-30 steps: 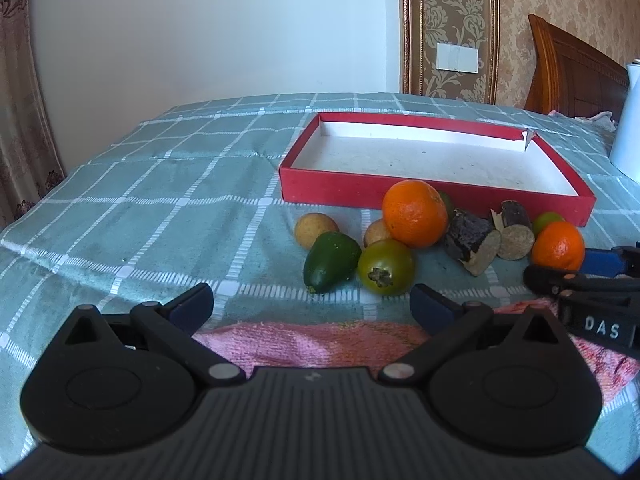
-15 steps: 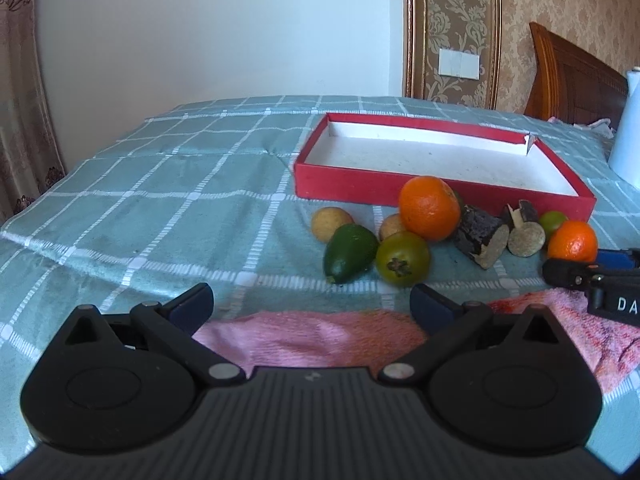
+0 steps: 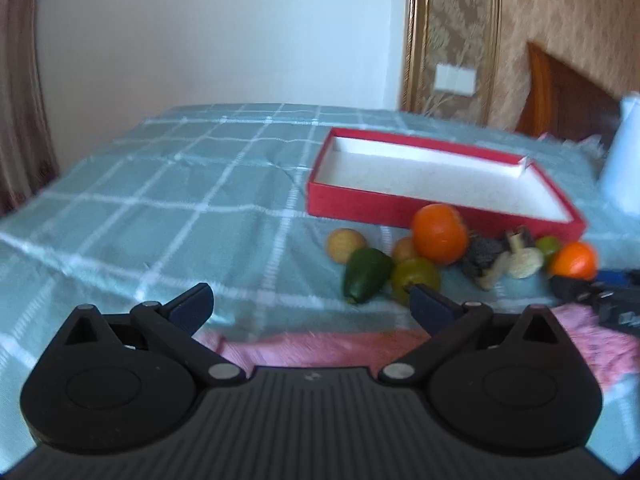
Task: Organize fruits
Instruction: 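Lift the orange with the right gripper while the left gripper grasps the avocado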
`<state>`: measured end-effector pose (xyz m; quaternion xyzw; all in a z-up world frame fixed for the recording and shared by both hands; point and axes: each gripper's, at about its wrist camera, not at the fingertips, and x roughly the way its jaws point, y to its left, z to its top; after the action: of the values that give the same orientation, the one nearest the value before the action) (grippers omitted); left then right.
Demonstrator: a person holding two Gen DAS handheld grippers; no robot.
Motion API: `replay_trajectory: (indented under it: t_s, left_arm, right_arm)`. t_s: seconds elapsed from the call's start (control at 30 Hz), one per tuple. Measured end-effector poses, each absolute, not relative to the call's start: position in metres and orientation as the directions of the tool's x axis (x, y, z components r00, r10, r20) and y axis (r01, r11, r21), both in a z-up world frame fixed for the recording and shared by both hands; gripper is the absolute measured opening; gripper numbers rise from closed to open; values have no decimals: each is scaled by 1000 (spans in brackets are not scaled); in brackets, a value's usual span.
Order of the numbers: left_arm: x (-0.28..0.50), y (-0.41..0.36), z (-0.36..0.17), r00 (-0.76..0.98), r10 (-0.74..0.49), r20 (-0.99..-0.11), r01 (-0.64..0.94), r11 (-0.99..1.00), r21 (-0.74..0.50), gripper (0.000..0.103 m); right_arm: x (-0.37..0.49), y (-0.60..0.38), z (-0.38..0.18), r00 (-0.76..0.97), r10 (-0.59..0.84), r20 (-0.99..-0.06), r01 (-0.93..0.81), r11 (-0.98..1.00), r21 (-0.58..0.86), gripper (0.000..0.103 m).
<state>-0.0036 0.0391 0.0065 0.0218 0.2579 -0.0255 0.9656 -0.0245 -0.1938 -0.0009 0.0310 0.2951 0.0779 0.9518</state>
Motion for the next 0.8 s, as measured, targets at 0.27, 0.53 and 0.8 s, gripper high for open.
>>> replay_trajectory:
  t_s: [0.27,0.53,0.8]
  left_arm:
    - [28,35,3,821,-18,-571,77,994,78,103]
    - [38,33,-6,802,-66,-594,131,989,68,103]
    - [37,33,-6,783,-195,-590,241,971,-2,68]
  right_arm:
    - [-24,-201,8,826,159,-541,-122,987,103,41]
    - [-15,-206,17,836,145,-529,-109,989,98,41]
    - [-2,-215,29,854,126,-505,-91,991,93,41]
